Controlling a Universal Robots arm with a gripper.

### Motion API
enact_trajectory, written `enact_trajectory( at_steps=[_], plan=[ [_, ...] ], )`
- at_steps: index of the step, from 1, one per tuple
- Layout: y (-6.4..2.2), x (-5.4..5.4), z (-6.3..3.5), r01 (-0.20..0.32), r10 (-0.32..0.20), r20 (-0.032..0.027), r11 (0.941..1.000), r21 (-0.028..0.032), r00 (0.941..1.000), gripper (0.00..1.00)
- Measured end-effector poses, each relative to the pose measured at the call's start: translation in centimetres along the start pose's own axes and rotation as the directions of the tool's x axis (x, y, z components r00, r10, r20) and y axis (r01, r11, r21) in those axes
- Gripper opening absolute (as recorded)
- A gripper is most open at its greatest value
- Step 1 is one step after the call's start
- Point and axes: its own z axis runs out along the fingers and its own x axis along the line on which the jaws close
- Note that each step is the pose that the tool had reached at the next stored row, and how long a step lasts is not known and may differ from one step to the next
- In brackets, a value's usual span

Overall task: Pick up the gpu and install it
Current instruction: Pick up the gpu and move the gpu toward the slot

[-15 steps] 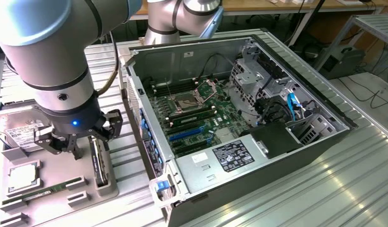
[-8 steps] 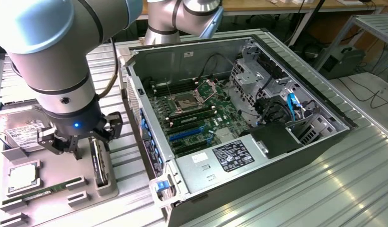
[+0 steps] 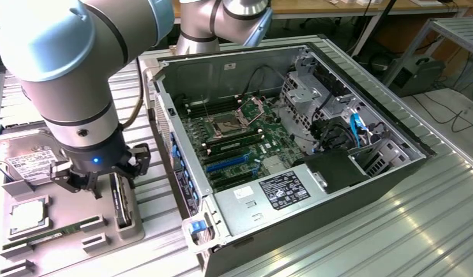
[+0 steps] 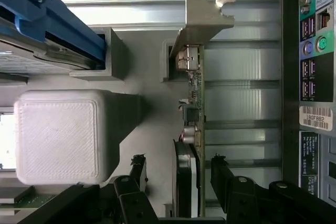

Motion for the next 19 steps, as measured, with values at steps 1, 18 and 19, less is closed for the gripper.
enact_trajectory(
  at_steps=[1, 18, 19],
  plan=[
    [-0.01, 0.0, 0.17, -0.001, 0.001, 0.0001, 1.0, 0.0, 1.0, 0.62],
    [-0.36, 0.0, 0.46, -0.001, 0.001, 0.0001, 1.0, 0.0, 1.0, 0.53],
    [-0.37, 0.0, 0.45, -0.001, 0.001, 0.0, 1.0, 0.0001, 1.0, 0.53]
  ],
)
